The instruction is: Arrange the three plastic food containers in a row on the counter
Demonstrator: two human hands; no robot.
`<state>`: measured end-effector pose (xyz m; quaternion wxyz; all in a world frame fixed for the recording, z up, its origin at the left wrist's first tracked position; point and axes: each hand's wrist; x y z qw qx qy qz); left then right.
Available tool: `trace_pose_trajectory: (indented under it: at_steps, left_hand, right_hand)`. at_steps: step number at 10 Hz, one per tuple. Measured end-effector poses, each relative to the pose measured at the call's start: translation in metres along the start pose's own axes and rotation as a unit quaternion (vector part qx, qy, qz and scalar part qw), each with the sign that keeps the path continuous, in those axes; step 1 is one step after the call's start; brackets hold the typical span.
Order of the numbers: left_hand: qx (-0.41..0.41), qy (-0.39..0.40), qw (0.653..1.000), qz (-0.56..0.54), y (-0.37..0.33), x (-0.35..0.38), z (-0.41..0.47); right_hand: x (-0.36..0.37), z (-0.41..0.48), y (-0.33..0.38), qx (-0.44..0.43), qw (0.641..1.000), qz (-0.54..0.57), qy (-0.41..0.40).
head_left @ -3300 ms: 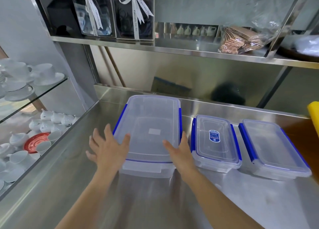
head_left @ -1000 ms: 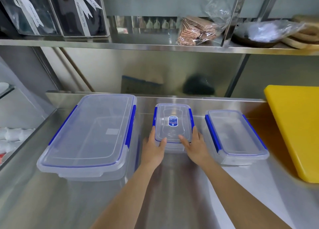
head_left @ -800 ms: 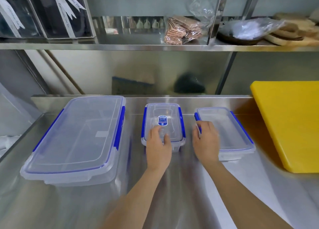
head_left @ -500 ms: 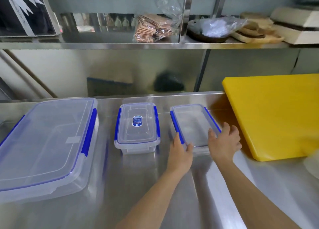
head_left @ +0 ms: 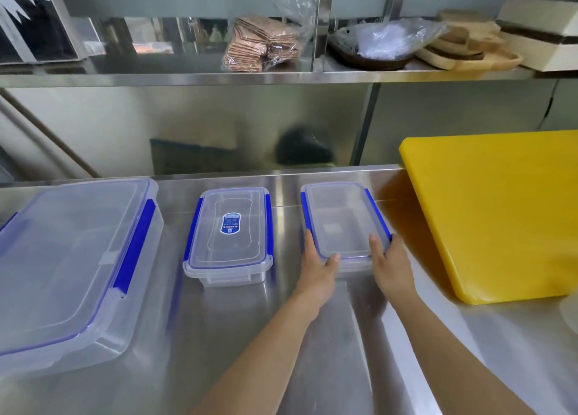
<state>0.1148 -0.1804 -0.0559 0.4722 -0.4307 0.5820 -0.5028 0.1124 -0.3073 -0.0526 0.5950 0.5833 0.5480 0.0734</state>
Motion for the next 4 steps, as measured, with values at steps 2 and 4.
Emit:
trace_pose_trajectory:
  at_steps: [2,4]
  left_hand:
    - [0.0,0.005,1.0,0.012,-0.002,-0.005,-0.002]
    - [0.045,-0.014,0.992,0.114,-0.048,-0.036,-0.021]
  right_hand:
    - [0.003,0.003,-0.002,0.024,0.999,-0.033,-0.007]
    - [-0.021,-0.02,0.027,-0.043,0.985,-0.094,-0.135]
Point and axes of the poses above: each hand's wrist, its own z-axis towards the middle knuckle, its own x-axis out of the palm, y = z × x, and after that the axes turned 13 degrees about x, right-handed
